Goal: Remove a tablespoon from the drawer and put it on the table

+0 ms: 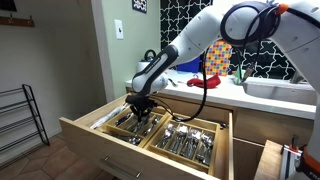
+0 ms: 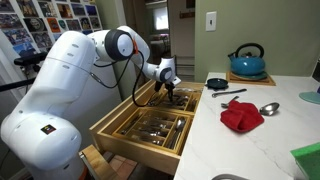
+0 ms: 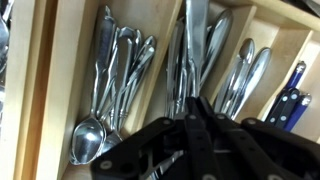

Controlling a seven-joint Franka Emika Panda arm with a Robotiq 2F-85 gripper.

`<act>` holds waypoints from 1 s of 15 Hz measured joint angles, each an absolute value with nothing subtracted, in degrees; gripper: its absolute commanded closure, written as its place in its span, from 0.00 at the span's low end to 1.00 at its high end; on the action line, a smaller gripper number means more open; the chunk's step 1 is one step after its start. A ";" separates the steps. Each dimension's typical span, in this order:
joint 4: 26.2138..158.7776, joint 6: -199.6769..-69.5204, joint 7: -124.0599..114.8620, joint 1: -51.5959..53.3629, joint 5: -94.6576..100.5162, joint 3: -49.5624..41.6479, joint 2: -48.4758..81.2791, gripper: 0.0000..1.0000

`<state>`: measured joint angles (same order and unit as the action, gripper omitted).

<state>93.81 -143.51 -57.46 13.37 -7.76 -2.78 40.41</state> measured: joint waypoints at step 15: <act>109.71 -137.34 -72.01 12.26 -5.42 -4.52 15.11 0.98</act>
<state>109.71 -137.34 -72.01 12.26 -5.42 -4.52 15.11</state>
